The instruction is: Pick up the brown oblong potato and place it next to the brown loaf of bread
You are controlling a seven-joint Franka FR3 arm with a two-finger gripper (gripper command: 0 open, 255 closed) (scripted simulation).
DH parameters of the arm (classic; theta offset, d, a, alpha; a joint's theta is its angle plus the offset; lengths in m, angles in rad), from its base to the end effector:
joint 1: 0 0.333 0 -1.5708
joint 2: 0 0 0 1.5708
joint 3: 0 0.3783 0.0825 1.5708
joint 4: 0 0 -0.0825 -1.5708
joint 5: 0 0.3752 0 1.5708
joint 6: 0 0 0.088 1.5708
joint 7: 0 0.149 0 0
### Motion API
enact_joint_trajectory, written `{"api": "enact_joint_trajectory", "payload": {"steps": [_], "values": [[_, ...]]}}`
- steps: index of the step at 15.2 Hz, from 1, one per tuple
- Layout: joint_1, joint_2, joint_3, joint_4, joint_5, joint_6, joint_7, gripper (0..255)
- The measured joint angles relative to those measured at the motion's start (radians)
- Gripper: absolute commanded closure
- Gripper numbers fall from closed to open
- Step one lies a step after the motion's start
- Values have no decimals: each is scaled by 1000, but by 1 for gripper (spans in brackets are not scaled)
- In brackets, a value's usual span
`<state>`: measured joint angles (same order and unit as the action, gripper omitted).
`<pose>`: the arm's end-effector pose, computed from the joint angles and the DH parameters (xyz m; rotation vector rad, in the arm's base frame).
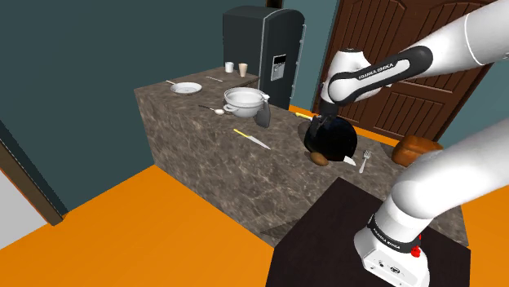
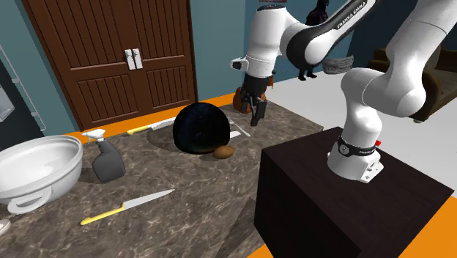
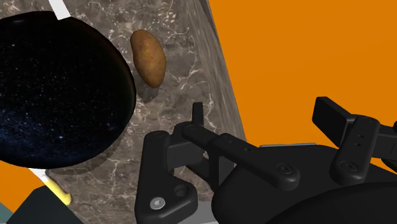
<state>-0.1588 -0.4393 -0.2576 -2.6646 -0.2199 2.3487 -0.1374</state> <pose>0.3341 -0.1575 0.4051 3.0472 -0.1771 0.1509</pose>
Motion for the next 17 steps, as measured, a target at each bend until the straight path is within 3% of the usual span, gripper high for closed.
{"api": "enact_joint_trajectory", "payload": {"steps": [5,9,13,17], "values": [[-19,177,-70,-10,-7,193,-61,0],[-18,347,-121,23,43,333,-137,0],[-35,521,-140,80,170,447,-274,0],[-113,693,-82,156,326,539,-425,0]]}}
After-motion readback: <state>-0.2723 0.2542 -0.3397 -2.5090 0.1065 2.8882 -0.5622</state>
